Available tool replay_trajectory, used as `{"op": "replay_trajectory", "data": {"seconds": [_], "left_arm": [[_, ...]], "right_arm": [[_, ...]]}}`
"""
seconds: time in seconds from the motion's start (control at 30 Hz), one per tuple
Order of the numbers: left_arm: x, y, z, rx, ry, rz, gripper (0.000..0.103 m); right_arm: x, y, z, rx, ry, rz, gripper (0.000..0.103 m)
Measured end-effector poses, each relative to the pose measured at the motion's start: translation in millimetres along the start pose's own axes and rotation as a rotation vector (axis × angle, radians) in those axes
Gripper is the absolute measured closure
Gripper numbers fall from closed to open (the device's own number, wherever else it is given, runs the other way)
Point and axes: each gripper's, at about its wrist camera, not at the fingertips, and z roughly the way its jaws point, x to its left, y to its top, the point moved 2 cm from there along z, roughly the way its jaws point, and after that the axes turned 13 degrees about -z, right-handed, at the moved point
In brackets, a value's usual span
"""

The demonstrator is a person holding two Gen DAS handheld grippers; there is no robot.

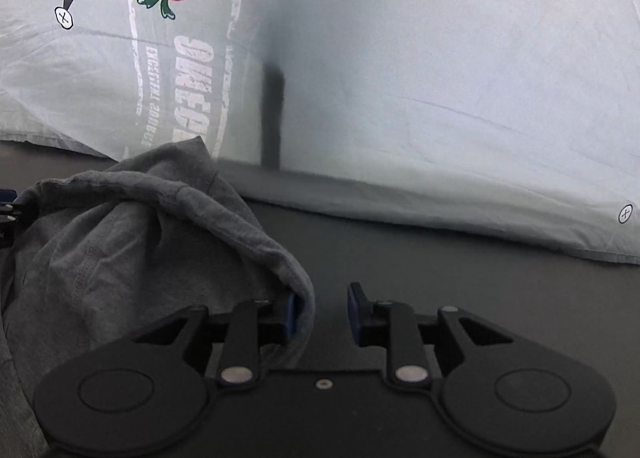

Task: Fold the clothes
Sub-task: 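Lift the hoodie by its hem with both grippers and lower it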

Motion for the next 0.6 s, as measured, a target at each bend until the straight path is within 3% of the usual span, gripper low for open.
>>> {"op": "replay_trajectory", "data": {"seconds": [0.03, 0.07, 0.1, 0.17, 0.33, 0.47, 0.6], "left_arm": [[5, 1, -7, -0.003, -0.027, -0.023, 0.051], [12, 3, -16, -0.007, -0.063, -0.051, 0.030], [19, 4, -27, -0.019, -0.098, -0.085, 0.015], [36, 4, -54, -0.054, -0.153, -0.160, 0.013], [70, -28, -132, -0.066, -0.145, -0.259, 0.010], [86, -86, -199, -0.015, -0.179, -0.291, 0.008], [94, -162, -255, 0.037, -0.187, -0.248, 0.008]], "right_arm": [[-6, 0, -9, -0.021, -0.002, 0.032, 0.049], [-13, -1, -19, -0.042, -0.003, 0.065, 0.037], [-19, -2, -29, -0.061, -0.002, 0.096, 0.032], [-31, -6, -55, -0.089, 0.015, 0.144, 0.024], [-41, -44, -145, -0.115, -0.014, 0.199, 0.022], [-24, -101, -214, -0.087, -0.008, 0.232, 0.017], [7, -172, -265, -0.036, 0.019, 0.227, 0.021]]}}
